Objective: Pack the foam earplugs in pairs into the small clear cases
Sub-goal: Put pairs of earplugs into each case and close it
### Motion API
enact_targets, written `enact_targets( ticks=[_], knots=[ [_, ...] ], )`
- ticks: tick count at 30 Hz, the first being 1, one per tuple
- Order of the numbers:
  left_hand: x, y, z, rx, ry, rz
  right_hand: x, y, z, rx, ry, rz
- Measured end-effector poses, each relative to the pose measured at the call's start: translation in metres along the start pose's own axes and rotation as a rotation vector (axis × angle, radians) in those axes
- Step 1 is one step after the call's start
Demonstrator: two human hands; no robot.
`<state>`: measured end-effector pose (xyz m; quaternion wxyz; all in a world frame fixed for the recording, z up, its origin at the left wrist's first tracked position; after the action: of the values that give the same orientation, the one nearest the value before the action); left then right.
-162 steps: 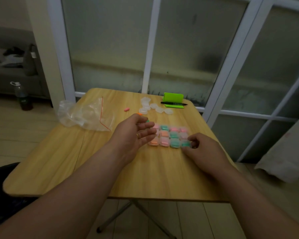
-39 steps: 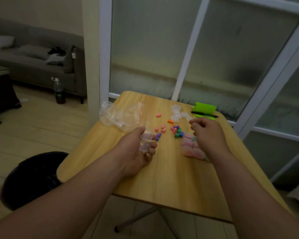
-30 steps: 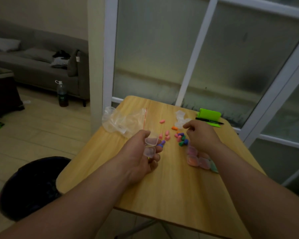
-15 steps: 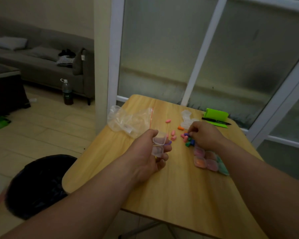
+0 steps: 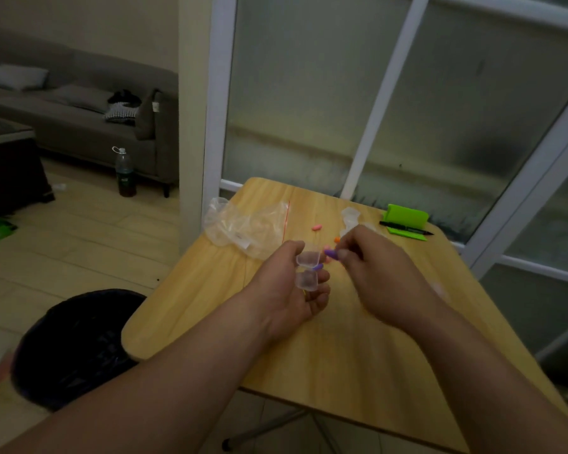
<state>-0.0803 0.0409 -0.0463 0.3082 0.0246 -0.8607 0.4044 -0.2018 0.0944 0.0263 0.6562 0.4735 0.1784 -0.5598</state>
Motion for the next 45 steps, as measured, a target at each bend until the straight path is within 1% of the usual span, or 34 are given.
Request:
enact_targets(
  ticks=[3,6,10,13,16,18,20,22,24,28,30,32,35,38,42,45],
  knots=[
    [0.002,0.003,0.003,0.007,0.039,-0.036,0.012,0.023,-0.021,-0.091,0.039,-0.087],
    [0.005,0.005,0.0,0.009,0.065,-0.022,0.018,0.027,-0.027,-0.162,0.036,-0.168],
    [0.006,0.004,-0.002,0.013,0.075,0.016,0.019,0.025,-0.029,-0.179,0.048,-0.215],
    [0.004,0.003,0.0,0.018,0.061,-0.022,0.023,0.026,-0.029,-0.185,0.067,-0.213],
    [0.0,0.001,0.004,0.024,0.064,-0.036,0.024,0.018,-0.024,-0.139,0.036,-0.09],
    [-0.003,-0.001,0.004,0.042,0.033,-0.014,0.019,0.004,-0.014,-0.084,-0.055,0.012],
    [-0.007,-0.004,0.004,0.058,-0.021,-0.002,0.014,-0.018,0.0,0.026,-0.137,0.075],
    [-0.011,-0.006,0.004,0.067,-0.072,-0.006,0.017,-0.041,0.007,0.124,-0.148,0.053],
    [-0.017,-0.008,0.005,0.071,-0.106,-0.022,0.028,-0.054,0.008,0.165,-0.1,0.002],
    [-0.022,-0.01,0.006,0.067,-0.136,-0.032,0.053,-0.049,0.007,0.097,0.017,-0.098],
    [-0.022,-0.01,0.004,0.07,-0.131,-0.037,0.063,-0.042,0.011,0.036,0.048,-0.155],
    [-0.022,-0.01,0.003,0.07,-0.123,-0.039,0.07,-0.039,0.014,0.019,0.065,-0.205],
    [-0.024,-0.012,0.002,0.069,-0.119,-0.036,0.076,-0.043,0.018,0.044,0.04,-0.227],
    [-0.025,-0.013,0.001,0.068,-0.116,-0.022,0.078,-0.044,0.022,0.059,0.006,-0.188],
    [-0.025,-0.013,0.002,0.078,-0.12,-0.003,0.069,-0.041,0.023,0.065,-0.042,-0.162],
    [-0.022,-0.012,0.0,0.083,-0.118,0.015,0.059,-0.042,0.019,0.111,-0.062,-0.131]
  ],
)
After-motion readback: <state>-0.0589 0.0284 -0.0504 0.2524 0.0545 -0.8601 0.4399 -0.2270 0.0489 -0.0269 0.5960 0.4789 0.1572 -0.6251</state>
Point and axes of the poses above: each hand's wrist, its own z-axis towards the middle knuckle, its own x-axis out of the palm, y = z × x, the point moved 5 cm from there along z, towards the middle knuckle, and after that the axes turned 10 degrees about -y, right-handed, at the moved point
